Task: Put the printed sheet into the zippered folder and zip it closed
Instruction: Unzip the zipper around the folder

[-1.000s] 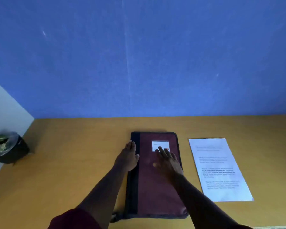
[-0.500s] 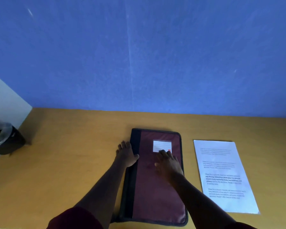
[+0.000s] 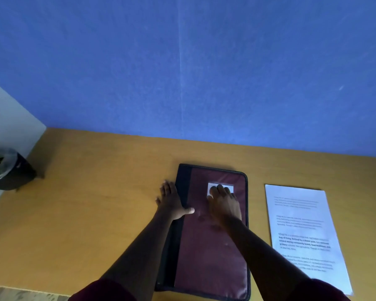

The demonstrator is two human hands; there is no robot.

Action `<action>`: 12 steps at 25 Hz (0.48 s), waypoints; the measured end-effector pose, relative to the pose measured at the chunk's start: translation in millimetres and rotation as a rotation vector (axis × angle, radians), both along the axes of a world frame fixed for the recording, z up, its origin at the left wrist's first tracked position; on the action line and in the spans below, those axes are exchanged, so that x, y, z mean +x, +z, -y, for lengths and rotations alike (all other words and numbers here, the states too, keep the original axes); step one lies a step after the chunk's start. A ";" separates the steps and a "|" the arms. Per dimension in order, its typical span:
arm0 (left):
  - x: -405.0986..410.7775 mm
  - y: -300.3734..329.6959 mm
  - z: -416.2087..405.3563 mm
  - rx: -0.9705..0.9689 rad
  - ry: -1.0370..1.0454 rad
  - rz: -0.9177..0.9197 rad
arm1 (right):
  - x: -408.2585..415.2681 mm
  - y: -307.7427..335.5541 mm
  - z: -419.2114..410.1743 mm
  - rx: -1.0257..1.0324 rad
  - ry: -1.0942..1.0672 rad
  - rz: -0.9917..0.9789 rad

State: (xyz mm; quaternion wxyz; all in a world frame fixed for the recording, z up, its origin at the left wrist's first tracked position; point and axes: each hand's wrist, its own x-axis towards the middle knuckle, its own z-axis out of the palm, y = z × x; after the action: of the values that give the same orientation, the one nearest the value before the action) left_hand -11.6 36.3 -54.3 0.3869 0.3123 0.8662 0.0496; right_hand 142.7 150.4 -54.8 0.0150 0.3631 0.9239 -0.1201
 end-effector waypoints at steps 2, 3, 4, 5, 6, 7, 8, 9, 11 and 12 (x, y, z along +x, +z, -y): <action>-0.4 -0.2 -0.9 -0.001 0.004 0.008 | -21.3 5.0 -17.4 -0.088 -0.054 -0.021; -0.4 0.0 -1.0 0.000 0.003 0.010 | -31.5 7.1 -26.0 -0.100 -0.075 -0.028; -0.5 -0.1 -1.4 0.002 0.002 0.009 | -42.1 8.6 -34.4 -0.096 -0.080 -0.029; -0.5 0.0 -2.0 0.003 0.002 0.001 | -52.0 9.8 -42.1 -0.082 -0.070 -0.031; -0.6 0.4 -2.3 0.004 0.003 -0.013 | -61.8 10.8 -49.1 -0.070 -0.054 -0.034; -1.0 1.2 -2.6 0.001 0.003 -0.028 | -71.4 10.9 -54.8 -0.068 -0.042 -0.030; -1.4 2.1 -3.5 -0.003 0.003 -0.040 | -80.9 11.4 -59.6 -0.076 -0.037 -0.015; -2.7 2.6 -4.5 -0.006 0.006 -0.048 | -90.8 10.6 -63.5 -0.092 -0.040 0.012; -2.9 2.7 -5.7 0.006 0.022 -0.052 | -108.3 8.7 -68.0 -0.150 -0.074 0.074; -1.9 2.3 -5.5 0.016 0.033 -0.058 | -116.1 7.8 -68.7 -0.192 -0.111 0.092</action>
State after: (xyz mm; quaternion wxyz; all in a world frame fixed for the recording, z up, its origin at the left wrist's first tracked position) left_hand -13.5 41.8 -52.0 0.3584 0.3022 0.8817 0.0539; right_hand 26.6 219.1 -46.9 0.0853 0.4157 0.8849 -0.1920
